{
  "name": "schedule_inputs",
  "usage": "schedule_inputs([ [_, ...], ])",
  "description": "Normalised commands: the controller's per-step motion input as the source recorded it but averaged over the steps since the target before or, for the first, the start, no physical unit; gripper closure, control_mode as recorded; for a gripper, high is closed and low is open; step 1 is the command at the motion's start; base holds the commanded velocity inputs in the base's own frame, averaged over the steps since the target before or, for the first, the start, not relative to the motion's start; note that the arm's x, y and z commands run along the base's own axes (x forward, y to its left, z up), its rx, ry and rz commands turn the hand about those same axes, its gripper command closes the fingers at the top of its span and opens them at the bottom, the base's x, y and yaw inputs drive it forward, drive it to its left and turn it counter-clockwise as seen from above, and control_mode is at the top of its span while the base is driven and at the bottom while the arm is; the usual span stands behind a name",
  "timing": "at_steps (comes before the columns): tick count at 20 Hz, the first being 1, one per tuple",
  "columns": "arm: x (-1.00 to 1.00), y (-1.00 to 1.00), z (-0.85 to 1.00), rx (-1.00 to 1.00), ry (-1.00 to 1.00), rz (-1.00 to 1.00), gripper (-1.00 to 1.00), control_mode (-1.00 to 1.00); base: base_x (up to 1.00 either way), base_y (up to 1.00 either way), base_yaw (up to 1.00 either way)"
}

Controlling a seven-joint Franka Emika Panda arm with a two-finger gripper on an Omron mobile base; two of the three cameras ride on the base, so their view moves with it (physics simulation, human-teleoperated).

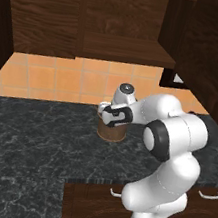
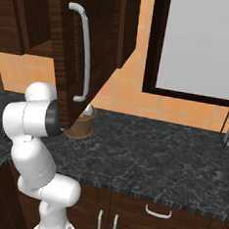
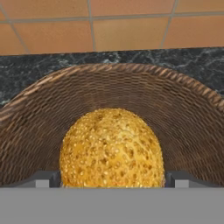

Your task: Open the cabinet, pick up the bread from the cabinet and place it in the basket. Then move the basket to the dining counter.

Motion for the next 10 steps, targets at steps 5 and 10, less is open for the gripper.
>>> schedule_inputs([
  [5, -0.17, 0.0, 0.18, 0.0, -0.08, 0.0, -1.0, -1.0, 0.0, 0.0, 0.0],
  [10, -0.38, 0.0, 0.36, 0.0, -0.08, -0.04, -1.0, -1.0, 0.0, 0.0, 0.0],
])
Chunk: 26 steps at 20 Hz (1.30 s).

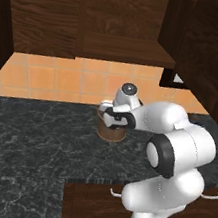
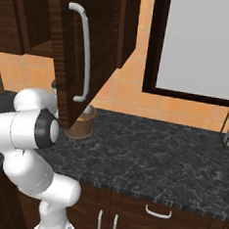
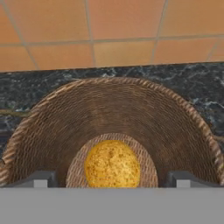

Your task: Open the cabinet, pick up the bread from the cabinet and place it in the basket. Then move the basket to the dining counter.

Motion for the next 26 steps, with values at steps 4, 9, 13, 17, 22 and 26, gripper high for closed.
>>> schedule_inputs([
  [4, -0.54, 0.0, 0.52, 0.0, -0.07, -0.12, -1.0, -1.0, 0.0, 0.0, 0.0],
  [9, -0.52, 0.0, 0.63, 0.07, -0.01, -0.11, -1.0, -1.0, 0.0, 0.0, 0.0],
  [13, -0.33, 0.0, 0.43, 0.15, 0.1, -0.17, -1.0, -1.0, 0.0, 0.0, 0.0],
  [17, -0.35, 0.0, 0.03, 0.21, 0.13, -0.23, -1.0, -1.0, 0.0, 0.0, 0.0],
  [22, -0.33, 0.0, 0.03, 0.16, 0.09, -0.23, -1.0, -1.0, 0.0, 0.0, 0.0],
  [26, -0.31, 0.0, 0.03, 0.08, 0.03, -0.15, -1.0, -1.0, 0.0, 0.0, 0.0],
])
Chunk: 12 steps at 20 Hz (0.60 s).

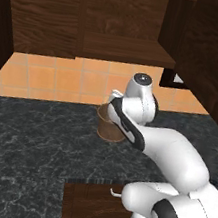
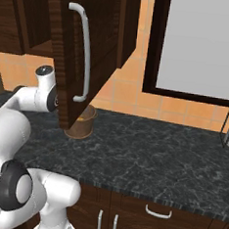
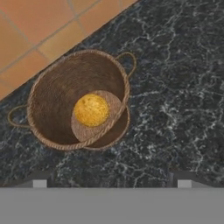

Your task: Open the cabinet, pick up the bread from the cabinet and place it in the basket. Then move the basket to the dining counter.

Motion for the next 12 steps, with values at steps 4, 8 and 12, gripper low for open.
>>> schedule_inputs([
  [4, -0.05, 0.0, -0.04, 0.04, 0.0, -0.12, -1.0, -1.0, 0.0, 0.0, 0.0],
  [8, 0.06, 0.04, -0.2, 0.03, 0.01, -0.01, -1.0, -1.0, 0.0, 0.0, 0.0],
  [12, 0.38, 0.0, -0.09, 0.03, 0.04, 0.0, -1.0, -1.0, 0.0, 0.0, 0.0],
])
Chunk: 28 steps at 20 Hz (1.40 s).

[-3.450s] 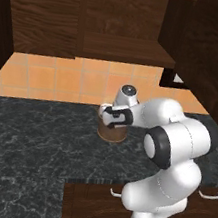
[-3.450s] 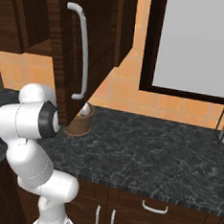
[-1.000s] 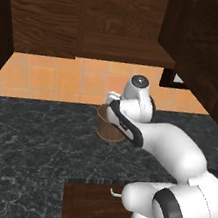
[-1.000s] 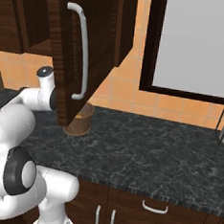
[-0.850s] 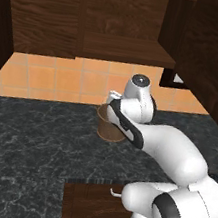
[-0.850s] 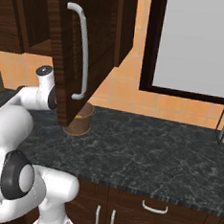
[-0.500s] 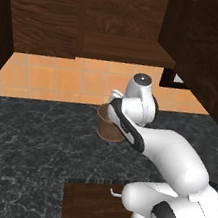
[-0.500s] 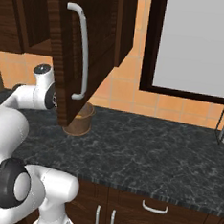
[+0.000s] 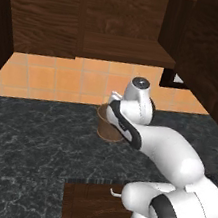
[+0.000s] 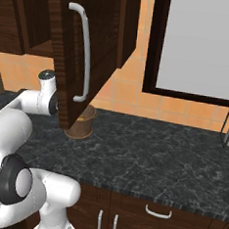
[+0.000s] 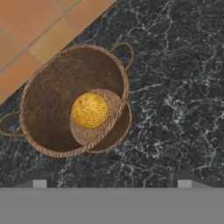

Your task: Open the cabinet, pick up the bread from the cabinet and place it in the basket. Then move the basket to the dining counter.

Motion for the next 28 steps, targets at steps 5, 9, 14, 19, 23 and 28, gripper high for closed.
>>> schedule_inputs([
  [5, 0.28, -0.09, 0.0, 0.0, 0.04, -0.01, -1.0, -1.0, 0.0, 0.0, 0.0],
  [9, -0.14, -0.2, 0.0, 0.03, 0.09, -0.11, -1.0, -1.0, 0.0, 0.0, 0.0],
  [14, -0.07, -0.03, -0.16, 0.11, 0.11, -0.12, -1.0, -1.0, 0.0, 0.0, 0.0],
  [19, 0.0, 0.0, -0.36, 0.07, 0.02, -0.11, -1.0, -1.0, 0.0, 0.0, 0.0],
  [23, 0.03, 0.0, -0.26, 0.02, 0.01, -0.07, -1.0, -1.0, 0.0, 0.0, 0.0],
  [28, 0.15, -0.01, -0.14, 0.03, 0.08, -0.02, -1.0, -1.0, 0.0, 0.0, 0.0],
])
